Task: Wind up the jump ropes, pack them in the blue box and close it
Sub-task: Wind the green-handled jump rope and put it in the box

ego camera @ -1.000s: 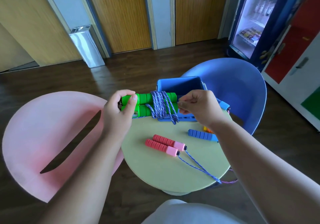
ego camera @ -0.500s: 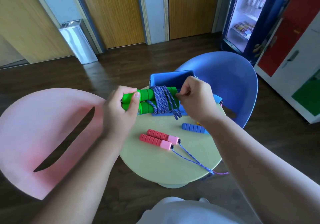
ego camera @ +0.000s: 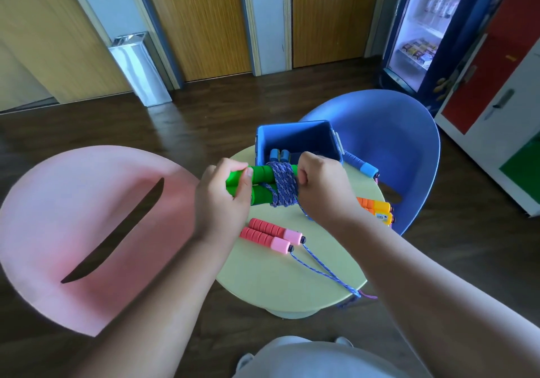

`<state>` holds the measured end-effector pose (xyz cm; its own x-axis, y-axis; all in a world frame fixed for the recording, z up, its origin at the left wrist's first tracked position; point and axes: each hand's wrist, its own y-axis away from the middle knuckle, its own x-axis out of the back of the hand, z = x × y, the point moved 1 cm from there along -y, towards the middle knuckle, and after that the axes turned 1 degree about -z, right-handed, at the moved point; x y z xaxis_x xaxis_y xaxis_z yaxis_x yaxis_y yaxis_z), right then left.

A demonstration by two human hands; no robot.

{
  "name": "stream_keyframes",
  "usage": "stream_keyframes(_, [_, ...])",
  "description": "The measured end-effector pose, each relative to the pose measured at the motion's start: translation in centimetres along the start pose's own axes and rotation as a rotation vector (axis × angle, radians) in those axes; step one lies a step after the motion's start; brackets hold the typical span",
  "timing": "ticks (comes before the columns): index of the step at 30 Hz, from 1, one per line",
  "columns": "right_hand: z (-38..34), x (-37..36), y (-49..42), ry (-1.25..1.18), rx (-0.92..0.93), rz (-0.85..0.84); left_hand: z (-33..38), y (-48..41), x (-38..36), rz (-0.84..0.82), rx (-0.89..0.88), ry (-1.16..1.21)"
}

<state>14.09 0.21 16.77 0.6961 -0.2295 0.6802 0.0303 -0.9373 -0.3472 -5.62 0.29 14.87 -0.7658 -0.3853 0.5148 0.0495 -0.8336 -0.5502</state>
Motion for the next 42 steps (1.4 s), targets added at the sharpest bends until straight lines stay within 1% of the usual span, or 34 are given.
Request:
stream_keyframes(5, [-0.3,-0.7,0.0,0.034,0.039,-0.018,0.2,0.2,-0.6,0.015,-0.007,-0.056])
stream_keyframes(9, [-0.4,-1.4,0.1,-0.006,0.062,-0.027,-0.4,0.4,-0.8,0.02,-0.011,-0.083])
stream_keyframes(12, [-0.5,-2.0,0.1,-0.026,0.093,-0.011,-0.5,0.6,-1.1,0.015,0.033,-0.071])
stream_keyframes(16, [1.4,-3.7,0.3,-0.048,-0.016,-0.048,-2.0,0.8,-1.4,-0.014,0.094,-0.063])
stream_keyframes(20, [4.1,-4.1,0.2,-0.21,-0.208,-0.055,-3.2,1.4,-1.2,-0.034,0.283,0.143])
stream_keyframes(21, [4.6,-4.0,-0.1,-0.272,-0.278,-0.1,-3.2,1.7,-1.4,-0.026,0.306,0.181])
stream_keyframes(23, [5.0,-4.1,-0.8,-0.512,-0.415,-0.281,-2.6,2.1,-1.8,-0.011,0.362,0.226])
stream_keyframes(24, [4.9,-4.2,-1.0,-0.624,-0.456,-0.359,-2.3,2.1,-2.1,-0.009,0.43,0.256])
stream_keyframes(25, [4.7,-4.3,-1.0,-0.676,-0.466,-0.395,-2.0,2.0,-2.4,-0.008,0.518,0.299])
stream_keyframes(27, [4.3,-4.2,-1.2,-0.623,-0.41,-0.354,-1.7,1.6,-2.8,0.019,0.692,0.349])
stream_keyframes(29, [3.7,-3.7,-1.7,-0.536,-0.3,-0.292,-1.5,1.6,-3.1,0.043,0.828,0.398])
stream_keyframes(31, [3.2,-2.9,-2.8,-0.534,-0.168,-0.288,-1.0,1.7,-3.5,0.052,0.879,0.51])
stream_keyframes(32, [2.8,-2.5,-3.3,-0.548,-0.119,-0.295,-0.8,1.9,-3.7,0.065,0.872,0.567])
stream_keyframes(34, [2.2,-1.9,-4.2,-0.567,-0.061,-0.309,-0.5,1.9,-3.8,0.111,0.883,0.653])
stream_keyframes(36, [2.2,-1.8,-4.8,-0.6,-0.077,-0.324,-0.5,1.5,-4.0,0.16,0.918,0.68])
stream_keyframes(38, [2.8,-2.0,-4.9,-0.677,-0.149,-0.343,-0.5,0.9,-4.3,0.191,0.95,0.696])
stream_keyframes(40, [3.6,-2.4,-5.1,-0.722,-0.205,-0.35,-1.1,0.5,-4.8,0.175,0.955,0.697])
stream_keyframes(42, [4.6,-3.2,-5.2,-0.74,-0.256,-0.374,-2.2,0.1,-5.2,0.12,0.936,0.662])
